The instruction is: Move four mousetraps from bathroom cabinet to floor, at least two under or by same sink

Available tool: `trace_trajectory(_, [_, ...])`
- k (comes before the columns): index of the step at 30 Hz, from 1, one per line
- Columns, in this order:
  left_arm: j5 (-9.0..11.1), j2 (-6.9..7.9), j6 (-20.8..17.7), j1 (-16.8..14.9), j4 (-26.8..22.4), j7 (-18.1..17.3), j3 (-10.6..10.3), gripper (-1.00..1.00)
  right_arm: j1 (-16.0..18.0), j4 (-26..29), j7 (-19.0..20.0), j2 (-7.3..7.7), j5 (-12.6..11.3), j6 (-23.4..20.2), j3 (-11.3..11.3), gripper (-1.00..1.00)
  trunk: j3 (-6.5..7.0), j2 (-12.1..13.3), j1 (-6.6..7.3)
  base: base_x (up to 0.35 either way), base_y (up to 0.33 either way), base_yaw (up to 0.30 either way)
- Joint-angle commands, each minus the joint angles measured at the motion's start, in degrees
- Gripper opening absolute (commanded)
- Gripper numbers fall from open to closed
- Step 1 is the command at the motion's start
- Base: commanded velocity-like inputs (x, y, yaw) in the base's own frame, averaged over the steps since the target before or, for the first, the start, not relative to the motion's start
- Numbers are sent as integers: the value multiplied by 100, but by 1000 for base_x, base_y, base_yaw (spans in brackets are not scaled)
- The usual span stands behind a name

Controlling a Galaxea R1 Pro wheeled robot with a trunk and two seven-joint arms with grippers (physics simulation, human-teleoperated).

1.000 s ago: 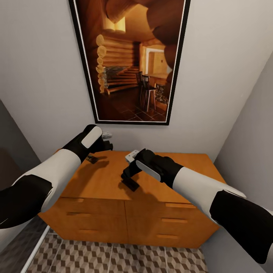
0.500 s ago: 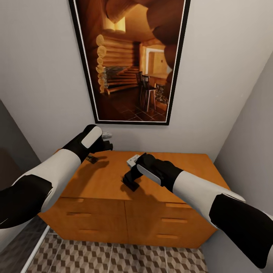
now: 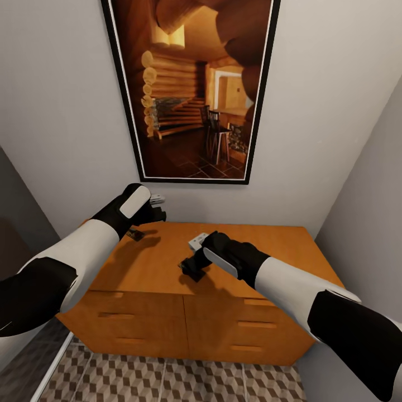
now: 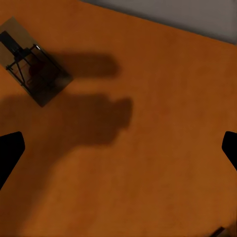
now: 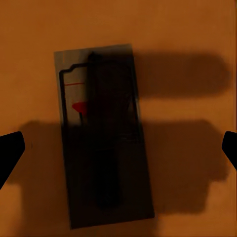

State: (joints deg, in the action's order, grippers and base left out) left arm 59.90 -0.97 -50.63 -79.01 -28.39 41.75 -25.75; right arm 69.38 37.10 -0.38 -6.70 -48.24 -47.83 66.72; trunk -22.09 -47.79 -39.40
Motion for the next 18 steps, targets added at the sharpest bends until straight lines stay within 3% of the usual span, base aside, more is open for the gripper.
trace_trajectory(1, [-1,0,-2,0,0,0,0,100,-4,-40,2,-2,0,26,0,100,0,0,0,0,0,0])
trace_trajectory(18, [-2,0,-8,0,-10,4,0,100,-21,-390,478,-15,43,330,8,100,0,0,0,0,0,0])
